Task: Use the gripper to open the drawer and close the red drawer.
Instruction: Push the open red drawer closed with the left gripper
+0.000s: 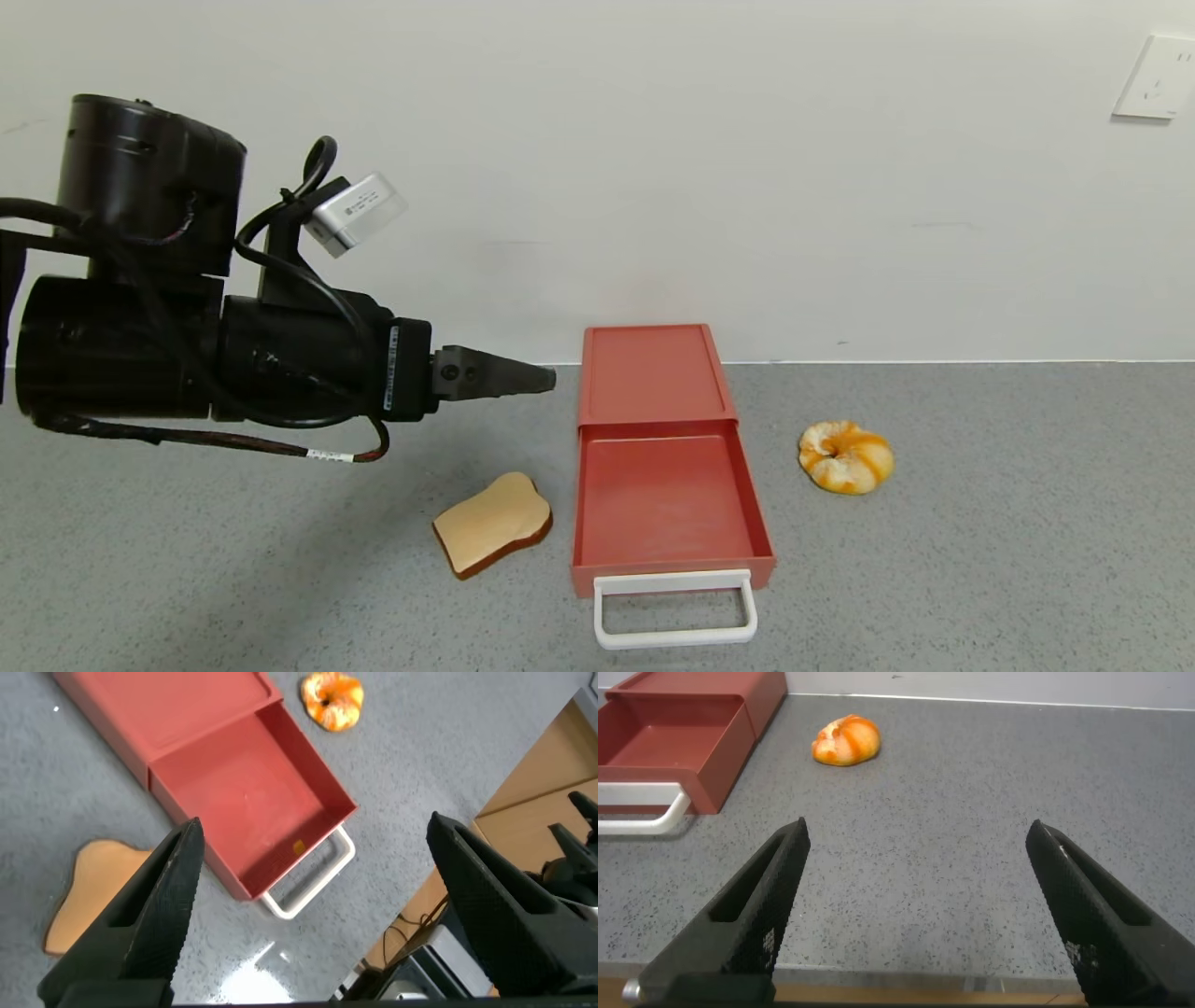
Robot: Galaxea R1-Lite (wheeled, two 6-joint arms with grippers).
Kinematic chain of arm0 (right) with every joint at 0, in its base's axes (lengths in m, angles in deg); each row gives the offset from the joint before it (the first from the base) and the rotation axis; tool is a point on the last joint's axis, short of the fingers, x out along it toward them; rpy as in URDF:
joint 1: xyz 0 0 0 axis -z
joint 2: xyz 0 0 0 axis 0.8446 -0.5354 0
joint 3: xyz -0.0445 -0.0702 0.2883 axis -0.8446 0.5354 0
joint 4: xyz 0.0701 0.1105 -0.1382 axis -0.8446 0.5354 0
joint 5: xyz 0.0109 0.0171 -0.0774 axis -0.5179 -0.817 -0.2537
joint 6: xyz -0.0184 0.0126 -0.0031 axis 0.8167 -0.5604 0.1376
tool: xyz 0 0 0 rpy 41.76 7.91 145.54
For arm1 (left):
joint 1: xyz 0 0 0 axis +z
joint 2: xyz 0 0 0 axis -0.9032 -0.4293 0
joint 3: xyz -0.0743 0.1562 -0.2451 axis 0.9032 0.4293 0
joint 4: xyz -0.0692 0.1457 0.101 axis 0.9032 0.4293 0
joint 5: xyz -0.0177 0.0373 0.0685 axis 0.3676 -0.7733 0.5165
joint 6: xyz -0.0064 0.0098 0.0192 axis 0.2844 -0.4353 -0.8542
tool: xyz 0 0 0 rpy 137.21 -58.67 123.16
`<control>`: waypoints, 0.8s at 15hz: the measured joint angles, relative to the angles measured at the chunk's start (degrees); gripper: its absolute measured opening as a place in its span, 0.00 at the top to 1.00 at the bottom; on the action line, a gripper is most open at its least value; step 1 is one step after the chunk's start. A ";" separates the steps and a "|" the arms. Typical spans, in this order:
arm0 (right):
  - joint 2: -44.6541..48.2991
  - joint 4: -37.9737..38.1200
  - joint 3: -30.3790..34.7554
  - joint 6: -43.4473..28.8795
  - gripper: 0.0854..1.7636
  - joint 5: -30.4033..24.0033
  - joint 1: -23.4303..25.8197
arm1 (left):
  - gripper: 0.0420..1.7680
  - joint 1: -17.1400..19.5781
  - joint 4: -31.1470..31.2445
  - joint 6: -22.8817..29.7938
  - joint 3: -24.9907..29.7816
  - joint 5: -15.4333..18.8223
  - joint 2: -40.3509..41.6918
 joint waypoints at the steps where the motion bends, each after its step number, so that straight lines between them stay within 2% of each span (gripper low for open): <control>1: 0.00 0.00 0.00 -0.02 0.03 0.00 0.00 | 0.03 0.28 -0.24 -0.13 0.50 0.16 0.38; 12: 0.00 0.00 0.00 0.00 0.03 0.00 0.00 | 0.03 0.26 -0.41 -0.16 1.60 0.24 1.05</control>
